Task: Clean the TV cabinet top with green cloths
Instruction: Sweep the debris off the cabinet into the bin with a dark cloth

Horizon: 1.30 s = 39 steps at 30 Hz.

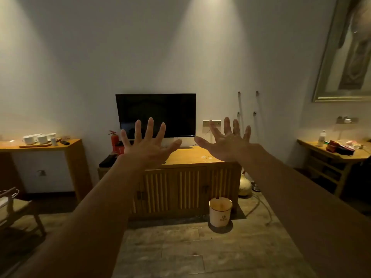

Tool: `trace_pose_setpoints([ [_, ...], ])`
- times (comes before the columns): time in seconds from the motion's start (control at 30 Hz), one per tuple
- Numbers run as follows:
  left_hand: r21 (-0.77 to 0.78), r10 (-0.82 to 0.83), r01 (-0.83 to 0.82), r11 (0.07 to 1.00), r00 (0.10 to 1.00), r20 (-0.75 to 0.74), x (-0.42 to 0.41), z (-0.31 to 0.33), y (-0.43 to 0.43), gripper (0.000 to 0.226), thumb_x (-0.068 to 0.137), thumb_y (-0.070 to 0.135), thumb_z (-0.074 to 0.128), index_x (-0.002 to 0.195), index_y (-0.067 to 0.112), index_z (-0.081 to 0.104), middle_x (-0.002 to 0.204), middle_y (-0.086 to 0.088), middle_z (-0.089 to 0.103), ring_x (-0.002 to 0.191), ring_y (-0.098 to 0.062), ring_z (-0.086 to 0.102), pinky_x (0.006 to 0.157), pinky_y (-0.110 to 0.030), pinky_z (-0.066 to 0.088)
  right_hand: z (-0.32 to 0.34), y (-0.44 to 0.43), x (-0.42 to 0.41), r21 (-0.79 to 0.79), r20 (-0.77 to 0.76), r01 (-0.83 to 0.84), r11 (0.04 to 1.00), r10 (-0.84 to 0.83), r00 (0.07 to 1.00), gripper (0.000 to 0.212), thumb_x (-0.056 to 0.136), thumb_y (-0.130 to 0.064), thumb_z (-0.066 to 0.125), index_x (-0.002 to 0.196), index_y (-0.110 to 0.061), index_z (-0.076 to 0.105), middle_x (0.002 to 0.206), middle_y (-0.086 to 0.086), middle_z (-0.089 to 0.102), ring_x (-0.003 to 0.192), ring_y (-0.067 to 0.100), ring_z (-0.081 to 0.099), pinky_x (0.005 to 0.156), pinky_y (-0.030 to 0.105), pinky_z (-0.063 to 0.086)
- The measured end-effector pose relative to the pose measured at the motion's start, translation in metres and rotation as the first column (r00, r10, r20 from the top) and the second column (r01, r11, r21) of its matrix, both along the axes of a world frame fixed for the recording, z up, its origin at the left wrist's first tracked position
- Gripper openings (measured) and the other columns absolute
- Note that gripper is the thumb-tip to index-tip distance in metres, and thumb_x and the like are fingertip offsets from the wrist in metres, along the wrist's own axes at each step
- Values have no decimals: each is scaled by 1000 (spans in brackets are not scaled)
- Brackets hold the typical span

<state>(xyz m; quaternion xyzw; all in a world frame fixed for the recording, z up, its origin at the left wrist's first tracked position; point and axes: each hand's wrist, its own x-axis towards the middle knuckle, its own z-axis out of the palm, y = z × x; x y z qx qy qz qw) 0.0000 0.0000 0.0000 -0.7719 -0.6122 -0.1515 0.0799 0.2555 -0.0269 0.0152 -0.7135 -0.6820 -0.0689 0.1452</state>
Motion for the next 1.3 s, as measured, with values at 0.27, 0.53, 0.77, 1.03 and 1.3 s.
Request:
trace_pose_setpoints([
  [0.27,-17,7,-7,1000,1000,-3,39,-9,70,98,59,95,-10,142,47,-28,152,6,-41,132,-25,-42,104,-66,-25,-12,72,22,-21,56,-46,999,47,997,102,61,-92,-6,150,-44,-20,158,7,-33,143,33,-31,109,66,-20],
  [0.53,-80,15,-10,997,998,68,85,-32,156,85,70,92,2,138,53,-31,150,7,-43,132,-27,-42,103,-66,-23,-26,158,54,-65,41,-136,989,139,989,99,63,-89,-5,150,-43,-22,157,6,-34,142,33,-33,108,66,-22],
  [0.77,-114,53,-44,992,995,83,94,-49,211,78,61,98,-2,116,63,-45,140,12,-50,127,-24,-45,98,-62,-26,-48,236,67,-88,41,-167,982,171,984,97,65,-89,-5,150,-43,-21,158,6,-32,143,33,-31,108,66,-22],
  [1.03,-164,103,-93,982,993,54,79,-76,281,74,67,96,3,110,64,-47,137,12,-53,127,-23,-47,99,-64,-27,-69,304,44,-110,40,-210,972,215,976,97,67,-86,0,152,-41,-17,160,7,-30,145,34,-29,109,66,-20],
  [1.3,-182,67,-57,982,996,51,43,-77,383,82,68,95,3,127,57,-41,139,11,-52,125,-24,-48,97,-61,-29,-76,400,5,-119,49,-187,975,194,980,98,66,-85,-1,151,-40,-18,160,8,-30,144,35,-30,109,67,-19],
])
